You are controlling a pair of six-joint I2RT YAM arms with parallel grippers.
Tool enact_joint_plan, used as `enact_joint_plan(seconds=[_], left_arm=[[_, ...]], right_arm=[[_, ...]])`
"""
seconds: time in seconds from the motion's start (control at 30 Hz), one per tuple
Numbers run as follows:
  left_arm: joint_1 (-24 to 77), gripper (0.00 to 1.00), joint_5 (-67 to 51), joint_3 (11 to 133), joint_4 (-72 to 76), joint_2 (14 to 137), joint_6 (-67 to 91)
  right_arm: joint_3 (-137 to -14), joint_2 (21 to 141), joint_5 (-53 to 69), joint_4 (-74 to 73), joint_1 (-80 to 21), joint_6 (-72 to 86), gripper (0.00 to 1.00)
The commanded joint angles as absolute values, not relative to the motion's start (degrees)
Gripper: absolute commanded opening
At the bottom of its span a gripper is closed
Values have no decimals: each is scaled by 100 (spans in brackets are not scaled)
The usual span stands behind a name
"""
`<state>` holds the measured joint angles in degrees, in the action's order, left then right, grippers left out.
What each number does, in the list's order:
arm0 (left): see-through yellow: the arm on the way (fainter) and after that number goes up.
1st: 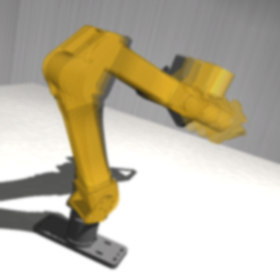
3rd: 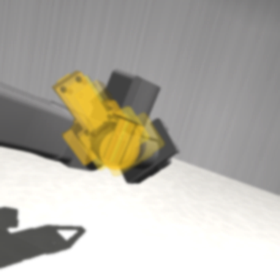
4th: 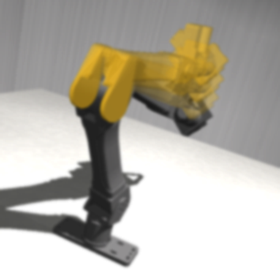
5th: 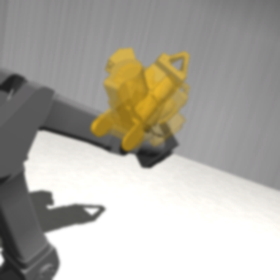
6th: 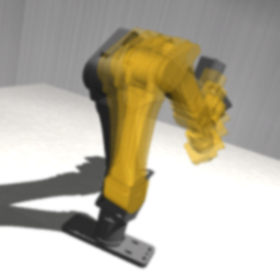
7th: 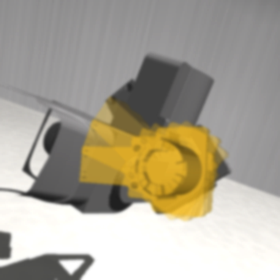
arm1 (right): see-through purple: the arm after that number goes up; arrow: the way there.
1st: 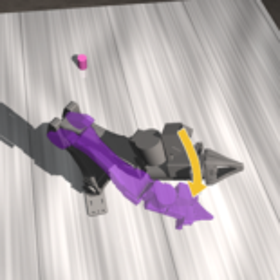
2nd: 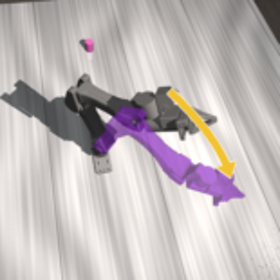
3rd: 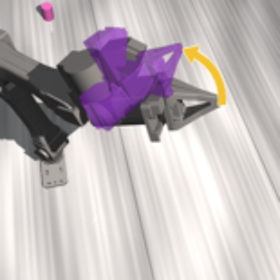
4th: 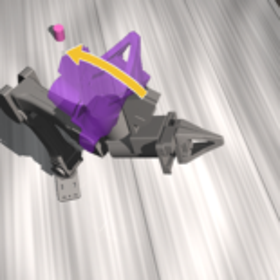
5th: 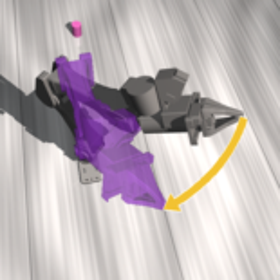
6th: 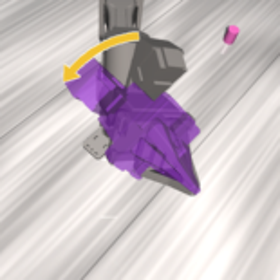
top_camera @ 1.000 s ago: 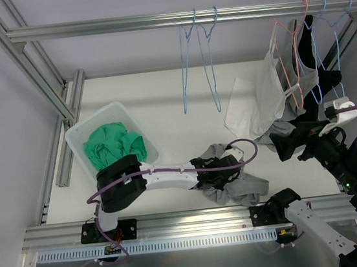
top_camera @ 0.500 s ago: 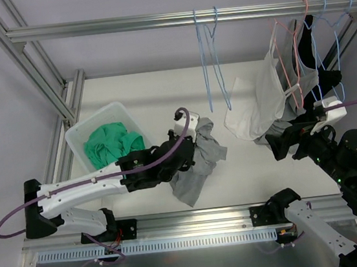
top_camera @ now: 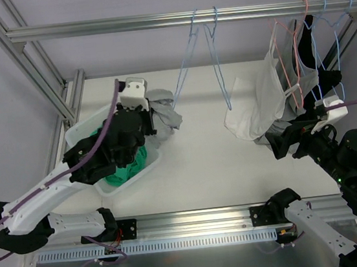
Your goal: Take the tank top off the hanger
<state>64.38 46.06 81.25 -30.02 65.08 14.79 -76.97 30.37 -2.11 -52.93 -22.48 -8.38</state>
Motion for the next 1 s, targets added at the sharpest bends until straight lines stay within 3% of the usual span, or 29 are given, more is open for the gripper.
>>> enact_joint_plan(seconds=[0.0, 0.3, 0.53, 0.97], left_arm=[[6390, 0, 5237, 8849, -2848, 6188, 723], [5372, 0, 5502, 9737, -2856, 6266, 53], [4395, 0, 4914, 9879, -3190, 6521, 456], [2005, 0, 3112, 7727, -3401, 6477, 2406]], right_arm=[[-7840, 3111, -185, -5036, -2241, -932, 99], [-7787, 3226, -70, -4878, -2232, -861, 100], [-7752, 3234, 255, -4816, -2241, -791, 100], [-7752, 3173, 316, -4852, -2241, -870, 99]])
